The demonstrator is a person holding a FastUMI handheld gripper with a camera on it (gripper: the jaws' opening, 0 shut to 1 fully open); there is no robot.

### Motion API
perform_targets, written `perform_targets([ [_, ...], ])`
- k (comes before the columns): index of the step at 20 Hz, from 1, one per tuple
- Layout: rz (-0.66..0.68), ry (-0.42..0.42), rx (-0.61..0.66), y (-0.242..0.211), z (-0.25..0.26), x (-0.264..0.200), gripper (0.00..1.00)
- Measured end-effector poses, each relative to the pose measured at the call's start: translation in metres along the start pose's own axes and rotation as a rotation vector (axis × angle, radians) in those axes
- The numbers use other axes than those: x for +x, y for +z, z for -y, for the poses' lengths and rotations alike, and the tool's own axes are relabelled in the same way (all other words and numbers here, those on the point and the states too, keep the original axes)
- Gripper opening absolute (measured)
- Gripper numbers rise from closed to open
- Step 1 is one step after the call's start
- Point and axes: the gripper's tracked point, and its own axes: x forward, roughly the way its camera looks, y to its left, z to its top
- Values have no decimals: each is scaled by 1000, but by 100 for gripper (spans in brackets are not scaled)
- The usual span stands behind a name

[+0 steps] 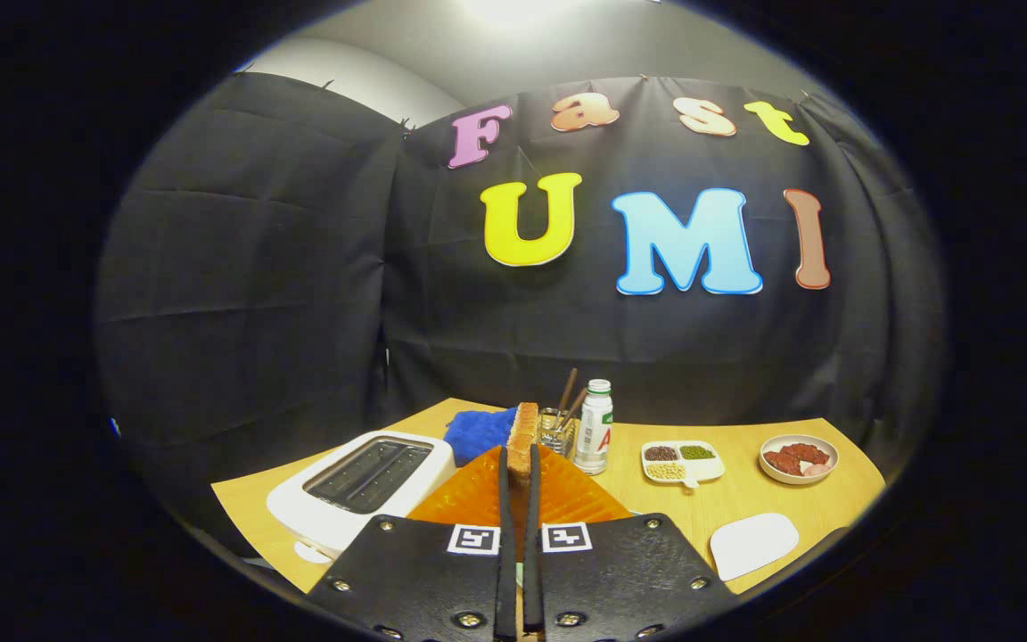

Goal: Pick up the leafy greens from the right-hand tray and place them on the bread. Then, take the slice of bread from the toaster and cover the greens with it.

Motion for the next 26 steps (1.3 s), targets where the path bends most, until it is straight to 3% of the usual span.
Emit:
perform_targets([
  [6,-55,-54,37,-32,39,6,3],
  [10,-87,-28,56,-53,39,16,3],
  [21,-72,-60,173,-80,26,42,3],
  [26,-106,-101,225,-103,43,42,3],
])
